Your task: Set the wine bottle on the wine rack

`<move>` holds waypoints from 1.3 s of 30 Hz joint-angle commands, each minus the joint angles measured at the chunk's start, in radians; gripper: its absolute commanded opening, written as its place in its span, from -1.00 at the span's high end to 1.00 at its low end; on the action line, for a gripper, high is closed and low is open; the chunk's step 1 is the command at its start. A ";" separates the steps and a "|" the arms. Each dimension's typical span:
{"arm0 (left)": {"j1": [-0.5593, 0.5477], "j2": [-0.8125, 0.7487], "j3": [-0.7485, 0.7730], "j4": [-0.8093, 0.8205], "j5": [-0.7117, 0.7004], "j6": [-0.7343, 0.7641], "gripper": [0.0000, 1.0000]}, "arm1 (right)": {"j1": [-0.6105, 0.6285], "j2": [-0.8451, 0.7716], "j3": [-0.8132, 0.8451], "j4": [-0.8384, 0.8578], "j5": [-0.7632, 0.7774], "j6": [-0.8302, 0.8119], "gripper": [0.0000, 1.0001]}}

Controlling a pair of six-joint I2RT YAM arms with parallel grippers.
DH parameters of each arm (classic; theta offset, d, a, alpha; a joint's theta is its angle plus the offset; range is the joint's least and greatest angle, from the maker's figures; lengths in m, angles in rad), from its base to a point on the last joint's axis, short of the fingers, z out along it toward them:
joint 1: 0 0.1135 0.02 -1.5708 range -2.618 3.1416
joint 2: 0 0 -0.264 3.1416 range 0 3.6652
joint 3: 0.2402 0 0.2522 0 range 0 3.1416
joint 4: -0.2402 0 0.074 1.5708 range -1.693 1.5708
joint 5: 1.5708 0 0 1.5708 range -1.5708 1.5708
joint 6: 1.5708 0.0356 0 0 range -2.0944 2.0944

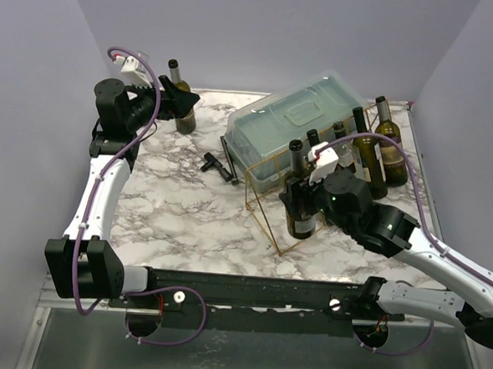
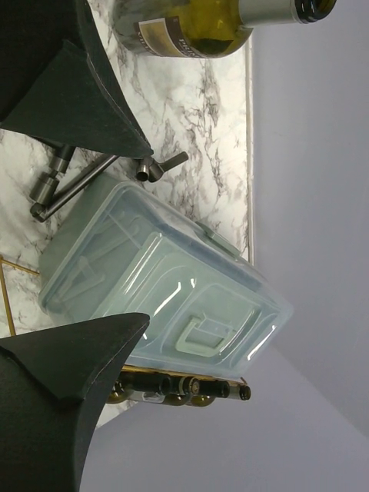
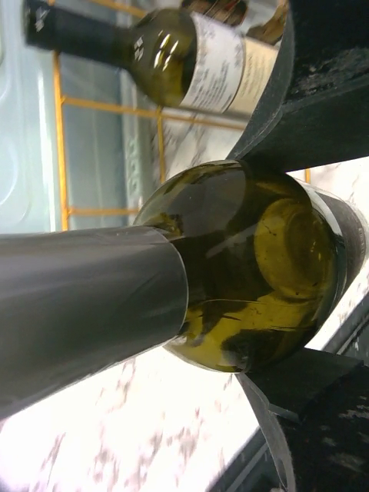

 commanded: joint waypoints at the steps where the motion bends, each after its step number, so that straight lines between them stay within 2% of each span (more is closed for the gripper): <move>1: -0.025 0.001 -0.004 -0.012 -0.036 0.041 -0.66 | 0.002 0.040 -0.024 0.024 0.229 -0.061 0.99; 4: -0.041 0.001 -0.002 -0.030 -0.053 0.063 -0.67 | -0.006 0.098 -0.032 0.024 0.311 -0.072 0.99; 7: -0.044 0.005 0.000 -0.039 -0.056 0.071 -0.67 | -0.036 0.139 -0.038 0.038 0.314 -0.077 0.99; 16: -0.044 0.019 0.007 -0.049 -0.060 0.079 -0.67 | -0.190 0.151 -0.120 0.166 0.126 -0.093 0.99; 39: -0.056 0.039 0.011 -0.051 -0.051 0.070 -0.67 | -0.213 0.204 -0.216 0.267 0.046 -0.085 0.99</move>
